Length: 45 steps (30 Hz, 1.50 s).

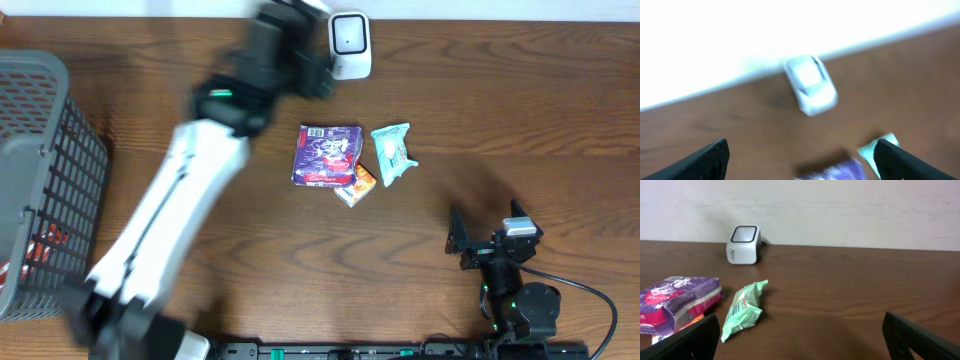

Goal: Scan the item barcode
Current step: 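Reach into the basket and grasp the red snack bar with left gripper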

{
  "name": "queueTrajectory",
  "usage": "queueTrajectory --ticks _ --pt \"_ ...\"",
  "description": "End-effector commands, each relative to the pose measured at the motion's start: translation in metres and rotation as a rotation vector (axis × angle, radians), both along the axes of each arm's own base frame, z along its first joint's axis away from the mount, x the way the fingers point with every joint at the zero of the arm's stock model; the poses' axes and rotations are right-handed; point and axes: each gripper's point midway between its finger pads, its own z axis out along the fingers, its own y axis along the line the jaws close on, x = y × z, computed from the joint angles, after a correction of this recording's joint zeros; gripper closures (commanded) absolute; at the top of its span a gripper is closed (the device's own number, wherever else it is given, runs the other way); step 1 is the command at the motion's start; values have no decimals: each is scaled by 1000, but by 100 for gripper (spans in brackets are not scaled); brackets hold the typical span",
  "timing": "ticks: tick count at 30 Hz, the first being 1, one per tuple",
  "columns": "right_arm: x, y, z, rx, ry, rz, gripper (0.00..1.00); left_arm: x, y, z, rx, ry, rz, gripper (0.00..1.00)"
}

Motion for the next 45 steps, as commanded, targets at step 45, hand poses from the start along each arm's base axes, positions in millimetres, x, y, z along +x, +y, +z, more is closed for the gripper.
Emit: queueTrajectory --ticks 45 --pt "0 -1 0 11 0 -6 1 -250 505 -230 -659 773 2073 3"
